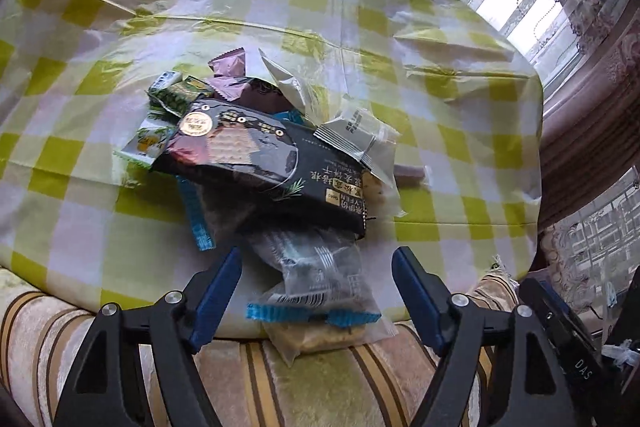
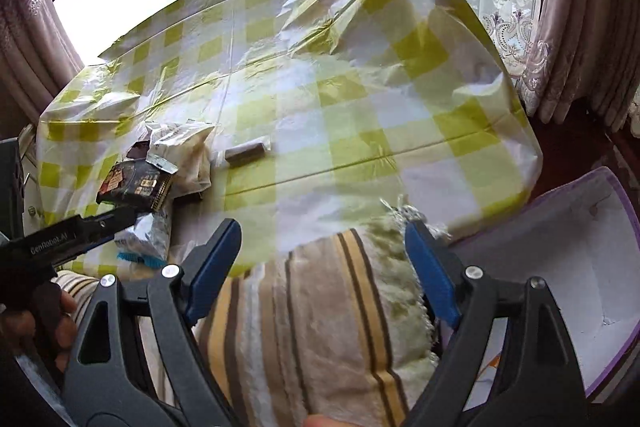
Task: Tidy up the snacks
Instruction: 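Grasp a clear cookie packet with the right tool while the left tool grasps a clear blue-edged packet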
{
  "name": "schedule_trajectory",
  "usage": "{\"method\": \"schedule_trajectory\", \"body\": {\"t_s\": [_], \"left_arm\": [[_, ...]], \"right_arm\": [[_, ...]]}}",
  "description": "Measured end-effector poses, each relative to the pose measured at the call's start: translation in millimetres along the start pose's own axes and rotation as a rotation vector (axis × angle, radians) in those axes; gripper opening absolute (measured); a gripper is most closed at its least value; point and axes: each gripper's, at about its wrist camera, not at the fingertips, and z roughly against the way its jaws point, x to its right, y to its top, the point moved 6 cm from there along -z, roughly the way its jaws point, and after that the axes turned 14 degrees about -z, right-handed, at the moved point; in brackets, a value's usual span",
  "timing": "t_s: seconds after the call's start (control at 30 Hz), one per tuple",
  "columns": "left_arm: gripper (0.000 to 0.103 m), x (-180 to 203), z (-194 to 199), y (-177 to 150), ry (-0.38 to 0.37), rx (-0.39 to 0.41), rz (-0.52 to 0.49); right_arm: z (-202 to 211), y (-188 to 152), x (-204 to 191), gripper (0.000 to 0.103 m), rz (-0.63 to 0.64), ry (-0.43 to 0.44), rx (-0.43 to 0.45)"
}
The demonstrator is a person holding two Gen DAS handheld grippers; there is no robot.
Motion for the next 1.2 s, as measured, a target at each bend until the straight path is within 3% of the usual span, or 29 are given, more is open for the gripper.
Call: {"method": "schedule_trajectory", "body": {"t_s": [0.1,0.13,0.33,0.7,0.93,1.0,1.03,1.2], "left_arm": [[0.075,3,-20,3,0.040,-0.062,-0.047],[0.063,0,-24,2,0.061,-0.071,-0.056],[0.049,-13,-14,-6,-0.005,-0.047,-0.032],[0.047,-43,10,-27,-0.066,0.018,0.062],[0.047,-55,31,-44,-0.071,0.090,0.111],[0.047,-58,35,-50,-0.068,0.094,0.120],[0.047,-59,36,-53,-0.071,0.094,0.122],[0.044,-57,45,-58,-0.063,0.129,0.124]], "right_arm": [[-15,13,-24,0.086,0.001,0.015,-0.008],[-19,17,-30,0.086,0.002,0.015,-0.013],[-51,36,-77,0.089,-0.021,0.012,-0.012],[-117,38,-145,0.089,0.112,-0.070,-0.060],[-132,20,-157,0.089,0.248,-0.128,-0.040],[-135,18,-158,0.074,0.268,-0.126,-0.043],[-136,17,-160,0.057,0.273,-0.112,-0.053],[-126,16,-157,0.050,0.287,-0.089,-0.016]]}}
